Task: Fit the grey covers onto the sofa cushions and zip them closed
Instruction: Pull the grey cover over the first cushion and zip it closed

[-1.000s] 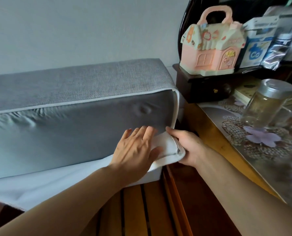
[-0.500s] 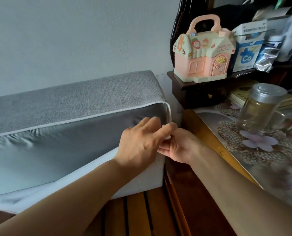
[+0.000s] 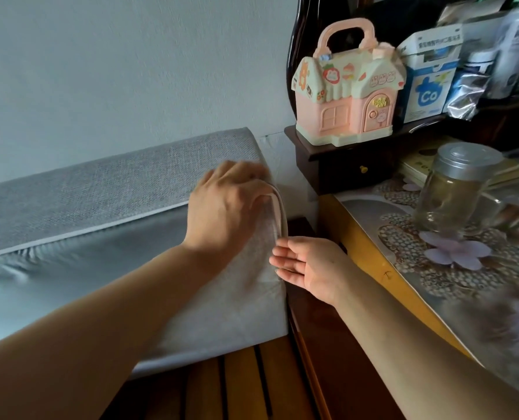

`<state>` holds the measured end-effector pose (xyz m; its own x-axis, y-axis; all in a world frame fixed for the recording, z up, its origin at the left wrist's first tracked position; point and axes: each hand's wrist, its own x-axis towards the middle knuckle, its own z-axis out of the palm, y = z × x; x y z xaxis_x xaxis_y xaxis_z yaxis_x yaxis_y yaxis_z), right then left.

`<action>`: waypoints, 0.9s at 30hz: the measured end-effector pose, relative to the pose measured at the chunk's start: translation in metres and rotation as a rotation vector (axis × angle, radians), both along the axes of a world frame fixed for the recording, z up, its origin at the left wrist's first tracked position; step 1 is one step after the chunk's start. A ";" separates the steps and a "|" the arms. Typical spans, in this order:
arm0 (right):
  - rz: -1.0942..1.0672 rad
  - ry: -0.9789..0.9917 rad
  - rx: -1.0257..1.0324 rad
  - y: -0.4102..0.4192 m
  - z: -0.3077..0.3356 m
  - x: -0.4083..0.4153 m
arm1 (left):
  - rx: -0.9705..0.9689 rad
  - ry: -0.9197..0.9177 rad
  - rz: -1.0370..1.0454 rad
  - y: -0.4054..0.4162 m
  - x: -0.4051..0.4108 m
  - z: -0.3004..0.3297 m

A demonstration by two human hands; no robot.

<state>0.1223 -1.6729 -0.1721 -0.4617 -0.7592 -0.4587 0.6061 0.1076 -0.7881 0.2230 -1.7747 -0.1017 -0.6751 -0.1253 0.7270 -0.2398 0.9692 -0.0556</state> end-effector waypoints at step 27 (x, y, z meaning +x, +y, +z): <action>-0.149 0.213 0.266 -0.053 -0.125 -0.007 | 0.149 0.236 -0.003 -0.012 -0.011 -0.016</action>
<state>0.1157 -1.7260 -0.2970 -0.6645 -0.5439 -0.5124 0.4556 0.2487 -0.8547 0.2118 -1.7867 -0.1174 -0.4899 -0.2411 0.8377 -0.2268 0.9632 0.1446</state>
